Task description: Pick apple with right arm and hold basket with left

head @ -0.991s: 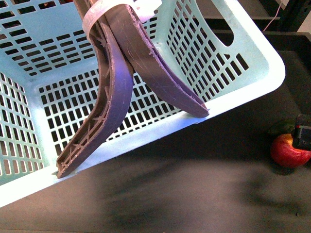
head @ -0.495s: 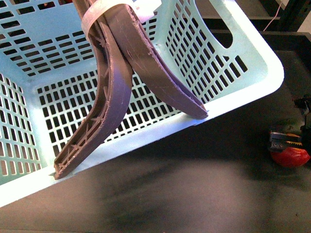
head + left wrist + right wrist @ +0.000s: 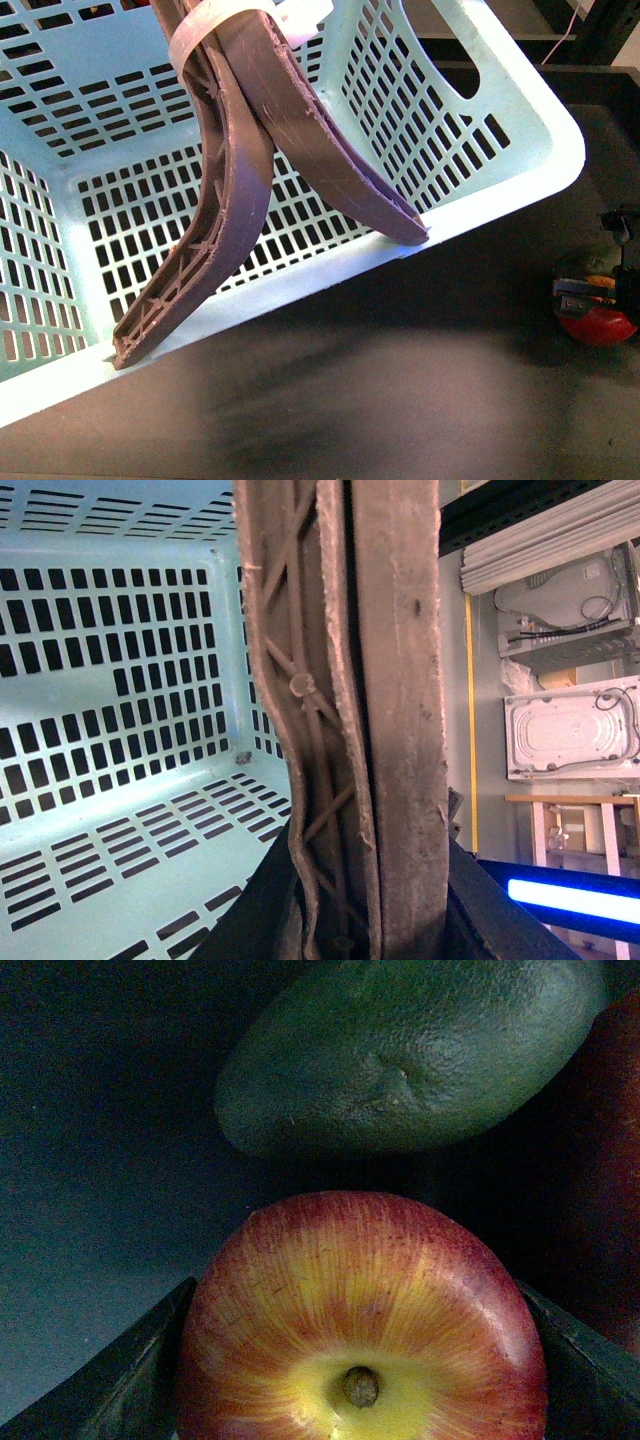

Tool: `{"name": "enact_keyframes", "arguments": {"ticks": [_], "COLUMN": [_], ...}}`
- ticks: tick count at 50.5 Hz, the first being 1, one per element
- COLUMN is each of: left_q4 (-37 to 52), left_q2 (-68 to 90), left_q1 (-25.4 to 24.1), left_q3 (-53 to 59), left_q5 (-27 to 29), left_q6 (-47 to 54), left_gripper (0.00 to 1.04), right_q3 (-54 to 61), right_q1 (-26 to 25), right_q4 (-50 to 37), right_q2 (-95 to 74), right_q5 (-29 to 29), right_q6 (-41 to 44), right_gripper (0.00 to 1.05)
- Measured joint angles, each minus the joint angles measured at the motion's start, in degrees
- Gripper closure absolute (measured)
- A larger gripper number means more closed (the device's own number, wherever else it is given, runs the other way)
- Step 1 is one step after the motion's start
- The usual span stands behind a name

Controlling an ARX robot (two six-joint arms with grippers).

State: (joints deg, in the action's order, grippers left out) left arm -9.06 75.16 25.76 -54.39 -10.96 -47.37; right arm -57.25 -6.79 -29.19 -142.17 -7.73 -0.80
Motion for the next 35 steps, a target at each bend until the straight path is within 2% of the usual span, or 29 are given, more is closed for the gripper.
{"name": "enact_keyframes", "arguments": {"ticks": [8, 18, 27, 35], "left_q4": [0.0, 0.0, 0.0, 0.0], "left_q2": [0.0, 0.0, 0.0, 0.0], "left_q1": [0.0, 0.0, 0.0, 0.0], "left_q3": [0.0, 0.0, 0.0, 0.0], "left_q5": [0.02, 0.0, 0.0, 0.0], "left_q6": [0.0, 0.0, -0.02, 0.0], "left_gripper": [0.85, 0.85, 0.85, 0.85], "right_q3": [3.74, 13.7, 22.14, 22.73], "right_q1": [-0.04, -0.09, 1.4, 4.76], "right_q4": [-2.73, -5.53, -0.46, 4.5], "right_q2": [2.03, 17.09, 40.24, 53.66], "right_q5": [1.14, 2.56, 6.08, 7.78], "right_q6": [0.02, 5.31, 8.17, 7.56], "right_gripper": [0.24, 0.25, 0.25, 0.25]}}
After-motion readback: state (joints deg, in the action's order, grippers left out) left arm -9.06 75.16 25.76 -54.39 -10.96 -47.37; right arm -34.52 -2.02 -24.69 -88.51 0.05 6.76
